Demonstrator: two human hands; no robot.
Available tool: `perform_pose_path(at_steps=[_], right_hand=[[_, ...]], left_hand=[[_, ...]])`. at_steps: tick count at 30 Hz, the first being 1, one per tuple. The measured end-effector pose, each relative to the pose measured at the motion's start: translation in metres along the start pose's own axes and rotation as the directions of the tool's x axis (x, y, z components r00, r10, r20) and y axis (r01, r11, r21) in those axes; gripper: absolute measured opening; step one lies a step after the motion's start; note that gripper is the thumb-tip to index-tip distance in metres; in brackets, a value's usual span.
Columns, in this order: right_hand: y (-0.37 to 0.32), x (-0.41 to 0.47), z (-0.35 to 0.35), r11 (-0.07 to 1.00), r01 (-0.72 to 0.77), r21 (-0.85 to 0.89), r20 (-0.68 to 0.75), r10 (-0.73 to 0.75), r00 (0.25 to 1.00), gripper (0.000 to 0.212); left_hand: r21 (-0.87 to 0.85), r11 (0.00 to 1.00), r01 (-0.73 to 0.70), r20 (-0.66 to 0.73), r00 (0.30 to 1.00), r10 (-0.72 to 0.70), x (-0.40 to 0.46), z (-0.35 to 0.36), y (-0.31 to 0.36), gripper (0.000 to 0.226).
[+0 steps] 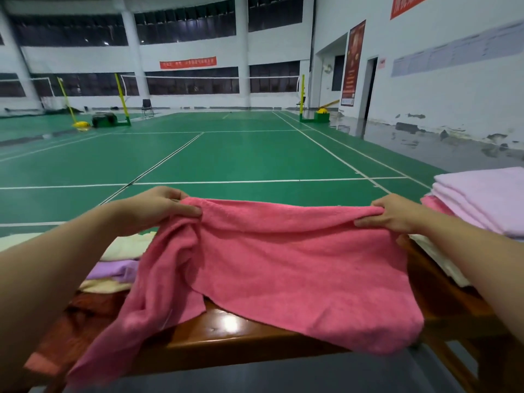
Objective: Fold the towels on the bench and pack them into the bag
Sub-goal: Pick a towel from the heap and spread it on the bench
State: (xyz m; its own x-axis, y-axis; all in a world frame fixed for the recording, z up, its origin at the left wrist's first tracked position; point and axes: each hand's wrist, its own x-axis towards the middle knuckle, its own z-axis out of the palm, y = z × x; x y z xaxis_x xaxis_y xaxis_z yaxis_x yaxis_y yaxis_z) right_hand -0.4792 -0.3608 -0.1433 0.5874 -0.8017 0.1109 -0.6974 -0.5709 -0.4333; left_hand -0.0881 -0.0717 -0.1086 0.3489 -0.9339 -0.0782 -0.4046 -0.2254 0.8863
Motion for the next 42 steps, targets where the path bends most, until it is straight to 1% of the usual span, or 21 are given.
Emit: perform_pose_path(at_steps=[1, 2, 4, 5, 7, 9, 12, 14, 17, 19, 22, 24, 27, 30, 31, 33, 35, 37, 39, 40, 42], right_hand=[[0.0, -0.003, 0.003, 1.0, 0.004, 0.004, 0.018, -0.004, 1.0, 0.09], [-0.001, -0.007, 0.005, 1.0, -0.001, 0.015, 0.021, 0.001, 1.0, 0.08], [0.002, -0.011, 0.006, 0.998, -0.023, 0.051, 0.023, 0.022, 1.0, 0.06], [0.004, -0.012, 0.006, 0.997, -0.04, 0.061, 0.018, 0.039, 0.999, 0.057], [0.008, -0.011, 0.005, 0.994, -0.085, 0.071, -0.033, 0.088, 0.996, 0.058], [0.01, -0.007, 0.006, 0.99, -0.109, 0.084, -0.112, 0.118, 0.987, 0.063], [0.01, 0.0, 0.01, 0.988, -0.134, 0.073, -0.208, 0.147, 0.967, 0.062], [0.015, 0.006, 0.012, 0.983, -0.181, 0.009, -0.267, 0.177, 0.947, 0.065], [0.023, 0.012, 0.012, 0.956, -0.278, -0.089, -0.339, 0.234, 0.911, 0.064], [0.025, 0.015, 0.016, 0.947, -0.302, -0.108, -0.347, 0.248, 0.904, 0.059], [0.015, 0.021, 0.027, 0.957, -0.283, -0.062, -0.368, 0.242, 0.898, 0.053], [0.005, 0.024, 0.037, 0.963, -0.27, 0.019, -0.382, 0.257, 0.888, 0.053], [-0.005, 0.025, 0.054, 0.961, -0.262, 0.09, -0.326, 0.277, 0.904, 0.052], [-0.008, 0.018, 0.072, 0.974, -0.214, 0.077, -0.243, 0.227, 0.943, 0.082], [-0.009, 0.015, 0.078, 0.977, -0.206, 0.049, -0.242, 0.212, 0.947, 0.085], [-0.009, 0.006, 0.088, 0.971, -0.237, -0.037, -0.265, 0.219, 0.939, 0.071], [-0.016, -0.007, 0.097, 0.961, -0.25, -0.116, -0.293, 0.208, 0.933, 0.057], [-0.028, -0.028, 0.107, 0.962, -0.242, -0.131, -0.302, 0.194, 0.934, 0.053], [-0.039, -0.051, 0.119, 0.956, -0.252, -0.148, -0.26, 0.208, 0.943, 0.056], [-0.043, -0.063, 0.125, 0.948, -0.266, -0.177, -0.215, 0.226, 0.95, 0.06], [-0.047, -0.081, 0.132, 0.935, -0.286, -0.211, -0.141, 0.261, 0.955, 0.07]], left_hand=[[0.029, 0.999, -0.018, -0.003, 1.0, 0.018, 0.0, 0.001, 0.0, 0.044], [0.057, 0.998, -0.026, 0.001, 1.0, 0.026, 0.0, 0.002, 0.001, 0.038], [0.074, 0.997, 0.019, 0.035, 0.999, -0.021, -0.004, 0.002, 0.001, 0.028], [0.077, 0.995, 0.06, 0.071, 0.995, -0.066, -0.006, 0.0, 0.001, 0.026], [0.098, 0.986, 0.136, 0.14, 0.979, -0.149, -0.012, -0.005, 0.0, 0.029], [0.112, 0.977, 0.183, 0.15, 0.969, -0.198, -0.017, -0.011, -0.001, 0.033], [0.089, 0.969, 0.231, 0.091, 0.967, -0.238, -0.021, -0.02, -0.003, 0.027], [0.101, 0.962, 0.255, 0.032, 0.965, -0.259, -0.023, -0.033, -0.006, 0.027], [0.216, 0.943, 0.254, -0.053, 0.967, -0.249, -0.022, -0.064, -0.014, 0.05], [0.291, 0.921, 0.259, -0.129, 0.964, -0.231, -0.023, -0.076, -0.016, 0.063], [0.419, 0.882, 0.215, -0.28, 0.955, -0.099, -0.018, -0.076, -0.013, 0.079], [0.562, 0.793, 0.237, -0.324, 0.945, -0.053, -0.012, -0.067, -0.013, 0.098], [0.722, 0.58, 0.377, -0.462, 0.887, -0.002, 0.0, -0.054, -0.03, 0.116], [0.79, 0.446, 0.421, -0.488, 0.872, 0.042, 0.005, -0.043, -0.059, 0.112], [0.794, 0.429, 0.432, -0.493, 0.869, 0.038, 0.005, -0.035, -0.064, 0.107], [0.785, 0.424, 0.452, -0.518, 0.854, 0.048, 0.004, -0.015, -0.068, 0.084], [0.793, 0.46, 0.399, -0.527, 0.829, 0.188, 0.001, 0.01, -0.061, 0.065], [0.792, 0.558, 0.247, -0.494, 0.797, 0.348, -0.01, 0.047, -0.047, 0.048], [0.761, 0.635, 0.132, -0.449, 0.813, 0.37, -0.026, 0.088, -0.044, 0.036], [0.755, 0.644, 0.121, -0.433, 0.83, 0.352, -0.034, 0.107, -0.049, 0.036], [0.801, 0.58, 0.152, -0.407, 0.848, 0.339, -0.044, 0.13, -0.069, 0.049]])
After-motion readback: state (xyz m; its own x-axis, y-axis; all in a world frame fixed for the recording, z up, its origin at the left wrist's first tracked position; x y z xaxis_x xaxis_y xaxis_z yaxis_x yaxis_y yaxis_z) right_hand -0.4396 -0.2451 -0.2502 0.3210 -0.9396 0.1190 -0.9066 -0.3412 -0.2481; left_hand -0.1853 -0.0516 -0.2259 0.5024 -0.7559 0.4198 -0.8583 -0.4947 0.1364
